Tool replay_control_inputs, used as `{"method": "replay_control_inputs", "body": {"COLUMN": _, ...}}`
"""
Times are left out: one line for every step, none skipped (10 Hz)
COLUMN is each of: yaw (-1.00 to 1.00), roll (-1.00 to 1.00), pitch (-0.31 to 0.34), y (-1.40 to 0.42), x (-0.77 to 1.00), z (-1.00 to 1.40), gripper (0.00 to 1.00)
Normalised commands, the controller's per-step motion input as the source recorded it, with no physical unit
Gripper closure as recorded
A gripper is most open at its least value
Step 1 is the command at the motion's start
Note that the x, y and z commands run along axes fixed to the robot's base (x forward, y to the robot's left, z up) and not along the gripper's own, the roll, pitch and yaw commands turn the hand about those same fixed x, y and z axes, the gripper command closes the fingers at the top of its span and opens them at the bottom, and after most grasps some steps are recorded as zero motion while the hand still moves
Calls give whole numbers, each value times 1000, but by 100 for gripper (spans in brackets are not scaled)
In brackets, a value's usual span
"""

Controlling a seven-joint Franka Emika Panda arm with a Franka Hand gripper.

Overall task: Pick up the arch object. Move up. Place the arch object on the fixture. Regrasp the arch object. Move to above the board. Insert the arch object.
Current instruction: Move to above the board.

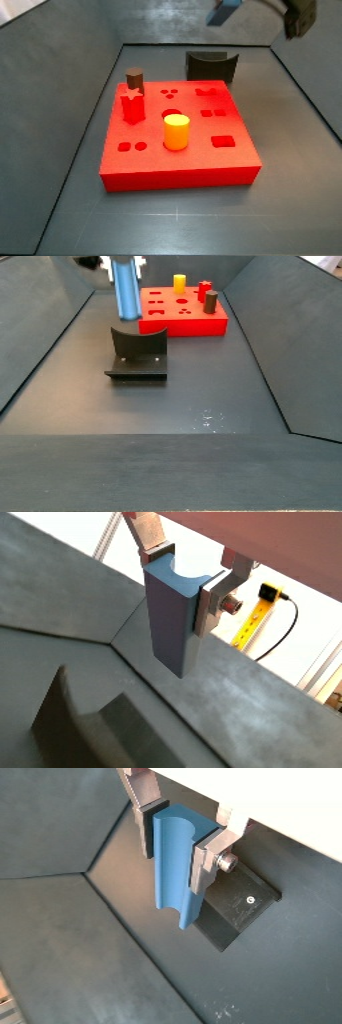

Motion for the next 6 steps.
{"method": "replay_control_inputs", "body": {"yaw": 95, "roll": -29, "pitch": 63, "y": -52, "x": 93, "z": 1000, "gripper": 100}}
{"method": "replay_control_inputs", "body": {"yaw": 83, "roll": -35, "pitch": 65, "y": -51, "x": 91, "z": 1000, "gripper": 100}}
{"method": "replay_control_inputs", "body": {"yaw": 72, "roll": -44, "pitch": 72, "y": -49, "x": 86, "z": 1000, "gripper": 100}}
{"method": "replay_control_inputs", "body": {"yaw": 67, "roll": -46, "pitch": 79, "y": -48, "x": 81, "z": 1000, "gripper": 100}}
{"method": "replay_control_inputs", "body": {"yaw": 63, "roll": -45, "pitch": 90, "y": -47, "x": 77, "z": 1000, "gripper": 100}}
{"method": "replay_control_inputs", "body": {"yaw": 62, "roll": -45, "pitch": 97, "y": -47, "x": 76, "z": 1000, "gripper": 100}}
